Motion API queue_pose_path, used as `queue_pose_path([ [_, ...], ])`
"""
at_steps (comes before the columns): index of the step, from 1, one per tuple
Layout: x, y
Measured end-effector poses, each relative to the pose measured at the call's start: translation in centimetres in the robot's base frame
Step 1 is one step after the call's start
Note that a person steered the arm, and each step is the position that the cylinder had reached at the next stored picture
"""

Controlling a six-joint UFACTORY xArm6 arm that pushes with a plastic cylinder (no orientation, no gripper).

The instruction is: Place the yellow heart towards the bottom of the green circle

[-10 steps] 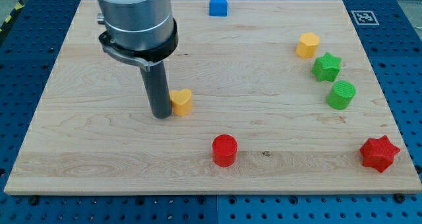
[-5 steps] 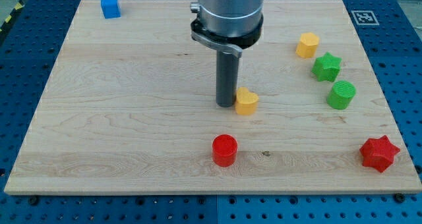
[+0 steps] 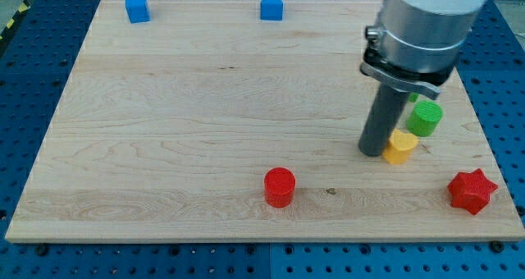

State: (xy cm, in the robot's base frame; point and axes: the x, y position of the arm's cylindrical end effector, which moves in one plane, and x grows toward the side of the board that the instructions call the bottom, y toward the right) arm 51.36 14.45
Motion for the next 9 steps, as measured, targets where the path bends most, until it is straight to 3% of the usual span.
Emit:
queue_pose_path([
  [7,0.2,2.1],
  [9,6.8,1.9],
])
